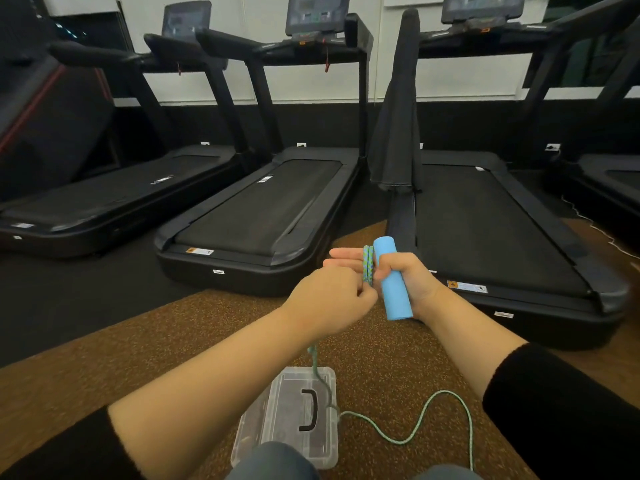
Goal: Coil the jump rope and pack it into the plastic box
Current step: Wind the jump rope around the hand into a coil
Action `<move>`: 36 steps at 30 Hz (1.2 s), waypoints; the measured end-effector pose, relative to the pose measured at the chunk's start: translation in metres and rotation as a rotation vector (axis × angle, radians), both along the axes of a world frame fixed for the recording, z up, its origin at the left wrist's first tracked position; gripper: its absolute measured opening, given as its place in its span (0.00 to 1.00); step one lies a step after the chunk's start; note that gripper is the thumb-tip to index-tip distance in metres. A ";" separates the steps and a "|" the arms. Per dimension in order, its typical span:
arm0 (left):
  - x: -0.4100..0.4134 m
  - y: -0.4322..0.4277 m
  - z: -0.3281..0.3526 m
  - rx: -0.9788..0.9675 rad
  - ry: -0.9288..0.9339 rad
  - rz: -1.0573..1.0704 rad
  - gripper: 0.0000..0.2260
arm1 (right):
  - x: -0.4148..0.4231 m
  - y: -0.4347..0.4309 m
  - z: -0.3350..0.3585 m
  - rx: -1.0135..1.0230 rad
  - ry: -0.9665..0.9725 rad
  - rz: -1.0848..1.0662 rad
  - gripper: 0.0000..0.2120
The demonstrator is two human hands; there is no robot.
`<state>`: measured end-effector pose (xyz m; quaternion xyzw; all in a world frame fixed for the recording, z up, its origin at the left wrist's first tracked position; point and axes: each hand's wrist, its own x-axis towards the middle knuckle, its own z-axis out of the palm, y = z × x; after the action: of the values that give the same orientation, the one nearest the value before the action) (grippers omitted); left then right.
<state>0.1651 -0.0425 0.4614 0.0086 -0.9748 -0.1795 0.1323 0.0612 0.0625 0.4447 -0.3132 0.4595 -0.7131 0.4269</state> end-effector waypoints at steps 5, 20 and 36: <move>0.001 -0.006 0.016 -0.077 0.013 -0.011 0.18 | 0.010 0.005 -0.016 0.139 0.091 -0.138 0.20; -0.023 -0.034 0.040 0.212 -0.162 -0.193 0.19 | 0.036 0.007 -0.025 0.089 0.169 0.041 0.11; -0.032 -0.035 0.011 0.630 -0.241 -0.373 0.16 | 0.041 0.010 -0.022 -0.195 -0.042 0.251 0.24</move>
<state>0.1327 -0.0779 0.4720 -0.1077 -0.8652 -0.4889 -0.0273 0.1022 0.0721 0.4224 -0.3929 0.3362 -0.7021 0.4896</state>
